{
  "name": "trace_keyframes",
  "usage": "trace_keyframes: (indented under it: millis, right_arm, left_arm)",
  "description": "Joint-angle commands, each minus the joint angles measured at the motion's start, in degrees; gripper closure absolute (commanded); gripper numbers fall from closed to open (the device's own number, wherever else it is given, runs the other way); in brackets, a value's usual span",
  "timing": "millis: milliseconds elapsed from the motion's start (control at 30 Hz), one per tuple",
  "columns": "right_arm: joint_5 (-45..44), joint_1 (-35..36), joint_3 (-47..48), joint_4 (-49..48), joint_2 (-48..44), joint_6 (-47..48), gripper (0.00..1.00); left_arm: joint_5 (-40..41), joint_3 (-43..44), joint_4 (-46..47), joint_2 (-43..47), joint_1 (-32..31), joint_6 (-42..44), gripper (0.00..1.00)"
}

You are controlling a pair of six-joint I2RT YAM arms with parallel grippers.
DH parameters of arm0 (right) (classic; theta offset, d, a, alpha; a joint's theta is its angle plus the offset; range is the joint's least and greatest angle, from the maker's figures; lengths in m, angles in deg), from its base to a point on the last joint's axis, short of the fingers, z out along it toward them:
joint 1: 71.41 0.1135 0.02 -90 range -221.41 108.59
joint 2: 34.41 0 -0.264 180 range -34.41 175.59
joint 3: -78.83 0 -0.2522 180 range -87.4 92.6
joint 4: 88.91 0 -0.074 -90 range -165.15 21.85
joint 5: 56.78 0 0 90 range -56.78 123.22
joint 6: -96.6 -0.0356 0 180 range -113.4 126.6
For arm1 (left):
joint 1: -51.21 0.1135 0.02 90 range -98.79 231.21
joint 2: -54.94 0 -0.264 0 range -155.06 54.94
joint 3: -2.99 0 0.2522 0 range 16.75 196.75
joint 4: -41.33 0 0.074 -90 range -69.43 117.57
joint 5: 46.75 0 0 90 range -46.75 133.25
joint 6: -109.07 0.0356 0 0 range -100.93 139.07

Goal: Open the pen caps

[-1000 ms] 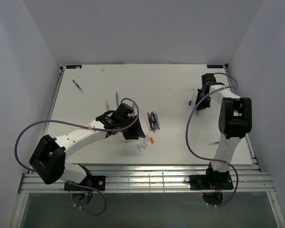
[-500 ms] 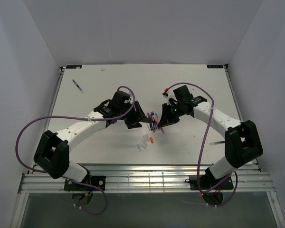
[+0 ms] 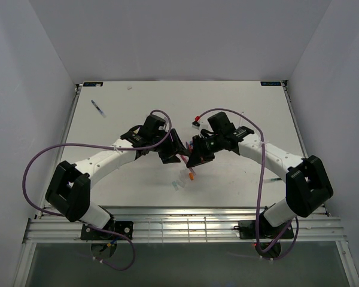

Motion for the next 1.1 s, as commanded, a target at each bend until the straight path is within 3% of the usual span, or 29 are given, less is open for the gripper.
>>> trace_keyframes:
  millis: [0,167,333,500,567,600,700,767,833,900,1067]
  right_arm:
    - [1.7,1.3,0.4,-2.8,-1.2,-1.7,0.92]
    - [0.0,1.7,0.4,-2.9,-1.7,-2.3,0.92]
    - [-1.1,1.9,0.6,-3.3,-1.4,-2.7,0.92]
    - [-1.6,2.4,2.3,-3.1,-0.6,-2.4,0.92]
    - [-1.5,2.6,2.9,-2.8,0.0,-2.2,0.87]
    - [-1.6,2.8,3.2,-2.4,0.4,-1.8,0.79]
    - [-1.6,3.4,4.2,-2.5,1.6,-1.6,0.69]
    - [-1.6,3.8,4.9,-2.7,2.6,-1.5,0.69]
    - [-1.6,4.4,5.3,-2.5,3.1,-1.2,0.77]
    - [-2.3,5.2,5.4,-1.8,3.6,-0.7,0.92]
    - [-8.2,7.8,2.5,2.7,0.7,2.5,0.92]
  left_arm:
    - [-0.8,1.8,-0.1,0.5,0.0,-0.6,0.37]
    - [-0.6,1.5,0.0,0.9,0.0,-0.9,0.49]
    - [-0.7,1.1,0.0,1.1,0.0,-1.2,0.74]
    - [-0.3,1.0,-0.1,1.3,0.0,-1.2,0.89]
    - [-0.3,1.0,-0.3,1.4,0.1,-1.2,0.97]
    - [-0.4,1.0,-0.4,1.5,0.1,-1.2,1.0]
    - [-0.4,1.1,-0.4,1.6,0.1,-1.4,1.0]
    - [-0.4,1.2,-0.6,1.6,0.2,-1.6,1.0]
    - [-0.4,1.3,-0.8,1.7,0.3,-1.9,1.0]
    - [-0.6,1.4,-0.8,1.8,0.8,-2.7,1.0]
    - [-3.6,0.7,-2.1,1.5,7.2,-7.4,1.0]
